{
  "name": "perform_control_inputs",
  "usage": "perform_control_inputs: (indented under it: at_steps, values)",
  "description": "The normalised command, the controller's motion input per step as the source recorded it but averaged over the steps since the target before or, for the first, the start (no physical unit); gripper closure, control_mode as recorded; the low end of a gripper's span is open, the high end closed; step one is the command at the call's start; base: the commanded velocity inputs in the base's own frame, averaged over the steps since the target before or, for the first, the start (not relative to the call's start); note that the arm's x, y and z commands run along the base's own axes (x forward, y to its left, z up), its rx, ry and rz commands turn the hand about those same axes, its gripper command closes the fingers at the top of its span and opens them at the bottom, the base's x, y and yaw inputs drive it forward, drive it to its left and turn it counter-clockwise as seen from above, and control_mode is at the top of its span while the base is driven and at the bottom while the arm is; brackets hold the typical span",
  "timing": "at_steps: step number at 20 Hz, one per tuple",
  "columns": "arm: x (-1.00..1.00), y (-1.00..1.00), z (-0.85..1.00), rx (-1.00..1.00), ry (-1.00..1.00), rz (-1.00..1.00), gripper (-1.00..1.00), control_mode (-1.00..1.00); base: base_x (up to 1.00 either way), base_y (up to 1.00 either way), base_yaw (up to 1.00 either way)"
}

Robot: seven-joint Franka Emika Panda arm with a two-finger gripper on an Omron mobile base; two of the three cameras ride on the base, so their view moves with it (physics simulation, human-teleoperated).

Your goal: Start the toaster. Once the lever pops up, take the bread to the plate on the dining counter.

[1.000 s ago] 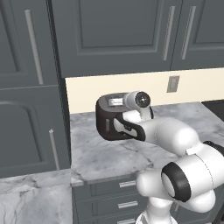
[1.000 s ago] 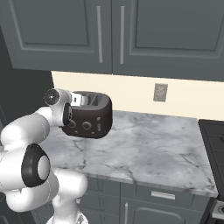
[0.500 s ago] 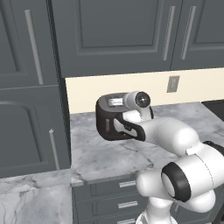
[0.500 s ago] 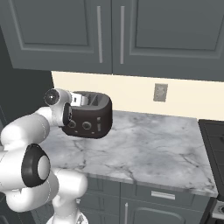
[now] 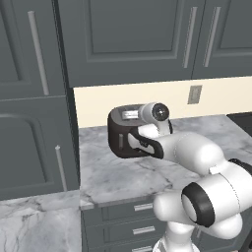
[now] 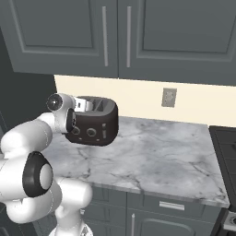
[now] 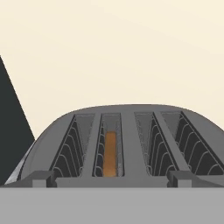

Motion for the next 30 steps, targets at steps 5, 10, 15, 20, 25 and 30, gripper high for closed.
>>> perform_control_inputs:
  at_steps: [5,10,15,20,25,30]
  values:
    - [0.0,0.0,0.0,0.0,0.0,0.0,-1.0,-1.0,0.0,0.0,0.0]
    - [0.0,0.0,0.0,0.0,0.0,0.0,-1.0,-1.0,0.0,0.0,0.0]
    - [0.0,0.0,0.0,0.0,0.0,0.0,-1.0,-1.0,0.0,0.0,0.0]
    - [0.0,0.0,0.0,0.0,0.0,0.0,-1.0,-1.0,0.0,0.0,0.0]
    - [0.0,0.0,0.0,0.0,0.0,0.0,-1.0,-1.0,0.0,0.0,0.0]
    - [0.0,0.0,0.0,0.0,0.0,0.0,-1.0,-1.0,0.0,0.0,0.0]
